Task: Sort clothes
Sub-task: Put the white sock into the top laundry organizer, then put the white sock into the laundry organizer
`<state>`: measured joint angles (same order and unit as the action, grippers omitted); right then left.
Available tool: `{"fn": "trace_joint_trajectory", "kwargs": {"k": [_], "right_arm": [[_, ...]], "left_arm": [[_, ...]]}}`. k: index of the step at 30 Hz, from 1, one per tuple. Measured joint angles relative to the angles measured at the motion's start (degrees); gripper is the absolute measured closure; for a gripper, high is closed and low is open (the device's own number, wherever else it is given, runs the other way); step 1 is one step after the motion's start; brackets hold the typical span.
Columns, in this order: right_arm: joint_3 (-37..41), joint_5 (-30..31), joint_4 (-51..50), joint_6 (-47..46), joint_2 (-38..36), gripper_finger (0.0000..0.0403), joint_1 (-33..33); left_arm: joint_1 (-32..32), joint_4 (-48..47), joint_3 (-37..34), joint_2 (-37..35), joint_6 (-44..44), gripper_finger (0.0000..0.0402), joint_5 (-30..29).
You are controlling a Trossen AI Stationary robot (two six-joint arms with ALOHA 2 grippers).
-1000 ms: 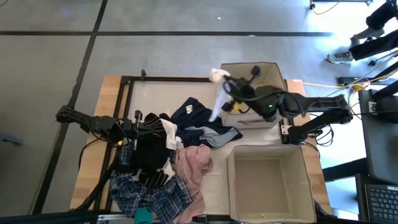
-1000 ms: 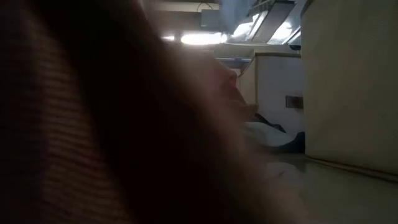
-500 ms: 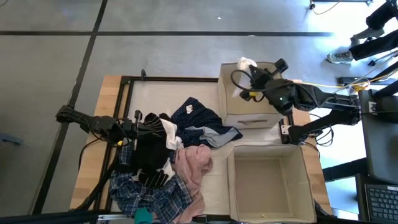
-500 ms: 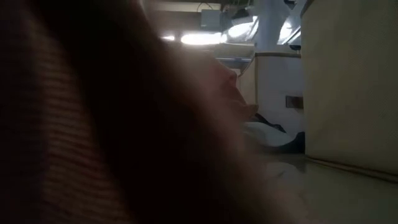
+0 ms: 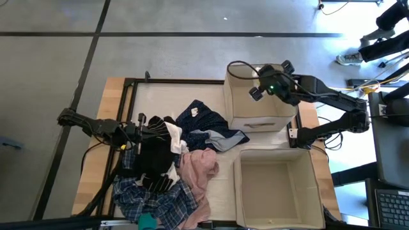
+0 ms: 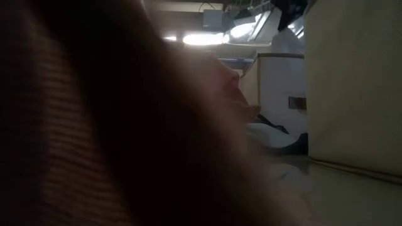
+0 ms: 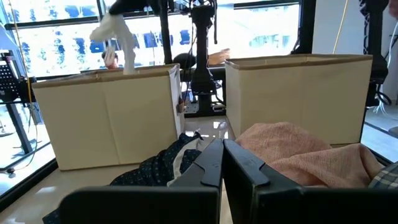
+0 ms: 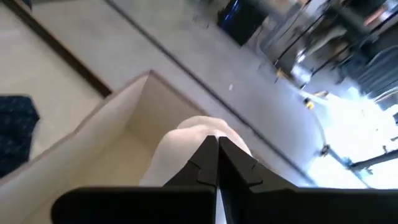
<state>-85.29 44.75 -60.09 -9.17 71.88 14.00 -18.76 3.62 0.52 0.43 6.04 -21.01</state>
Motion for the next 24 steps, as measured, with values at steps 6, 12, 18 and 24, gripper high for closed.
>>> {"fn": "trace_joint_trajectory", "kwargs": {"k": [6, 12, 18, 24], "right_arm": [[5.4, -8.0, 0.6, -1.7, 0.0, 0.0397, 3.6], [10.5, -9.8, 3.2, -4.5, 0.0, 0.0397, 4.2], [11.1, -12.1, 3.5, -7.2, 0.0, 0.0372, 4.2], [11.1, -13.0, 3.3, -7.3, 0.0, 0.0283, 4.2]], "left_arm": [[0.0, 0.0, 0.0, 0.0, 0.0, 0.0400, 0.0], [0.0, 0.0, 0.0, 0.0, 0.0, 0.0400, 0.0], [0.0, 0.0, 0.0, 0.0, 0.0, 0.0400, 0.0], [0.0, 0.0, 0.0, 0.0, 0.0, 0.0400, 0.0]]}}
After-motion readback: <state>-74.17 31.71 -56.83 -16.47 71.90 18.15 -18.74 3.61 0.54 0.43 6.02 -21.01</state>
